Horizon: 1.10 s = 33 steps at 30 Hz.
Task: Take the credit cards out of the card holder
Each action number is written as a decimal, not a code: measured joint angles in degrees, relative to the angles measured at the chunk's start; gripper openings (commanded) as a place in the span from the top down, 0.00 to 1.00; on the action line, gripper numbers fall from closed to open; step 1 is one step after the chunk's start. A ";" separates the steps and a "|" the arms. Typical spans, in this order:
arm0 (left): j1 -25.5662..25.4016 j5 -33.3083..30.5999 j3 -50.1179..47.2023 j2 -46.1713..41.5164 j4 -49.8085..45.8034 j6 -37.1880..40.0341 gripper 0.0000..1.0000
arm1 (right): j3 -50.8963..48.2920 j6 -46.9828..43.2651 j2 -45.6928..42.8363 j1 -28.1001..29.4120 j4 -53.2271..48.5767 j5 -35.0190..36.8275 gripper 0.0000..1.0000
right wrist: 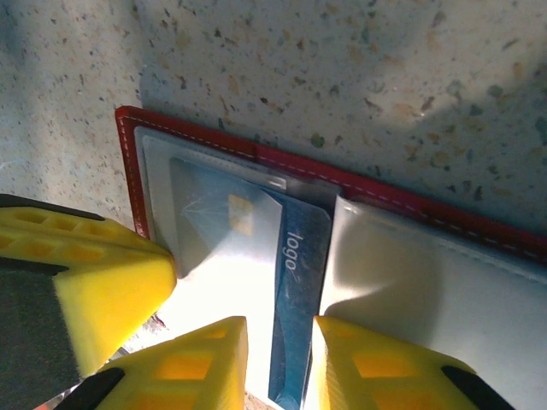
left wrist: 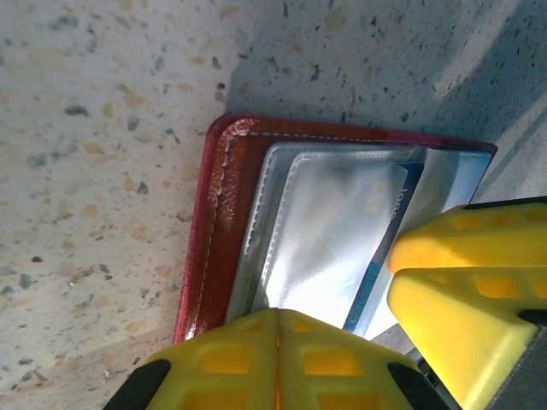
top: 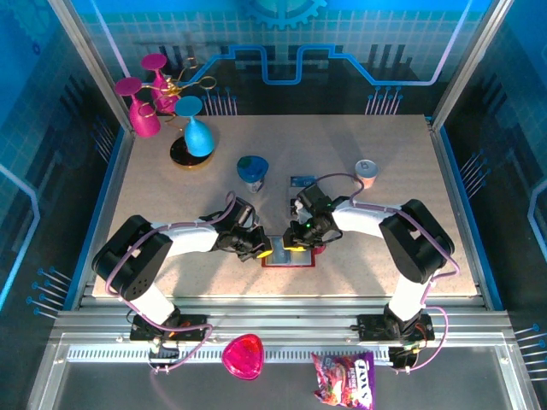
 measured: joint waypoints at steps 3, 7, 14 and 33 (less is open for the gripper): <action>0.00 0.02 0.00 0.00 0.02 0.00 0.94 | -0.26 0.04 0.11 -0.17 0.44 -0.24 0.74; 0.00 0.04 0.00 0.13 0.07 0.00 0.95 | -0.28 0.04 0.22 -0.17 0.55 -0.31 0.74; 0.00 0.15 0.00 0.39 0.31 0.00 0.95 | -0.70 0.63 0.66 -0.37 2.08 -1.75 0.75; 0.02 1.07 0.00 0.87 0.92 1.05 0.95 | -4.22 3.72 -0.76 -2.08 7.37 -5.16 0.86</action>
